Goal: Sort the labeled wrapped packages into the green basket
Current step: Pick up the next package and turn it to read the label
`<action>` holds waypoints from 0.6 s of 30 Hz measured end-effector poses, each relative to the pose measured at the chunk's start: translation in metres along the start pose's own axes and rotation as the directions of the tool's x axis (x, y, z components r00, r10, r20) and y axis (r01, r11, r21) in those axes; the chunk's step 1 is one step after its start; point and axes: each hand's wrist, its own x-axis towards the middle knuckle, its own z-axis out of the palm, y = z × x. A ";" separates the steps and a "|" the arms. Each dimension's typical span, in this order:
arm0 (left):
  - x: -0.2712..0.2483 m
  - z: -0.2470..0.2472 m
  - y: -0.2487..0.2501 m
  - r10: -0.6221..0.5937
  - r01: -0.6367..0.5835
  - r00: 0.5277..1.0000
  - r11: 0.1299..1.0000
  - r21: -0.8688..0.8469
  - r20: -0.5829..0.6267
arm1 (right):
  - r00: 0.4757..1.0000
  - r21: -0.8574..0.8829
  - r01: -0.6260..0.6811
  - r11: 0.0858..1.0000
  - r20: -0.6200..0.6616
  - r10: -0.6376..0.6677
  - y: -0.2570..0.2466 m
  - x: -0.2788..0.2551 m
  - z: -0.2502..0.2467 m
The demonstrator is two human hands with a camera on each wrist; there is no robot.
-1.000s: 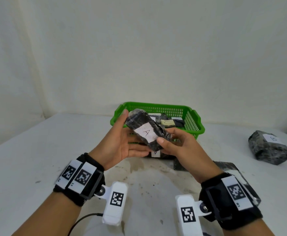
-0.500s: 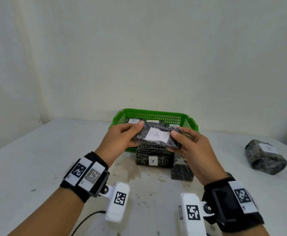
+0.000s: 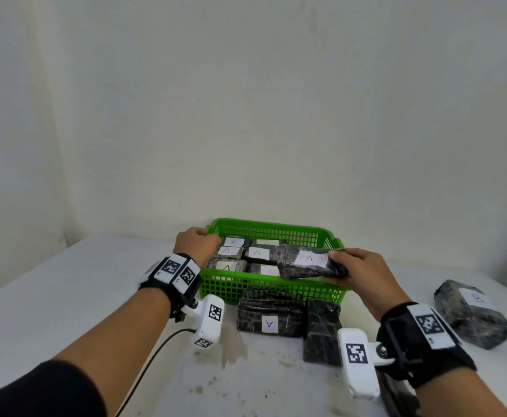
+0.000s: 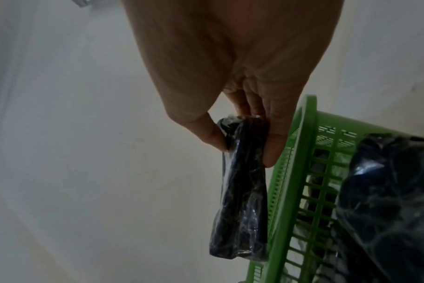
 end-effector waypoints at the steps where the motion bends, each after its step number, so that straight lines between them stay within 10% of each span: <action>1: 0.005 0.001 -0.001 -0.027 0.027 1.000 0.999 0.036 0.005 | 1.000 -0.007 -0.017 1.000 0.002 0.017 0.000 0.004 0.000; 18: 0.039 0.006 0.005 0.002 -0.097 0.984 0.845 0.527 0.179 | 0.981 -0.535 -0.030 0.845 -0.179 -0.079 -0.010 0.046 0.008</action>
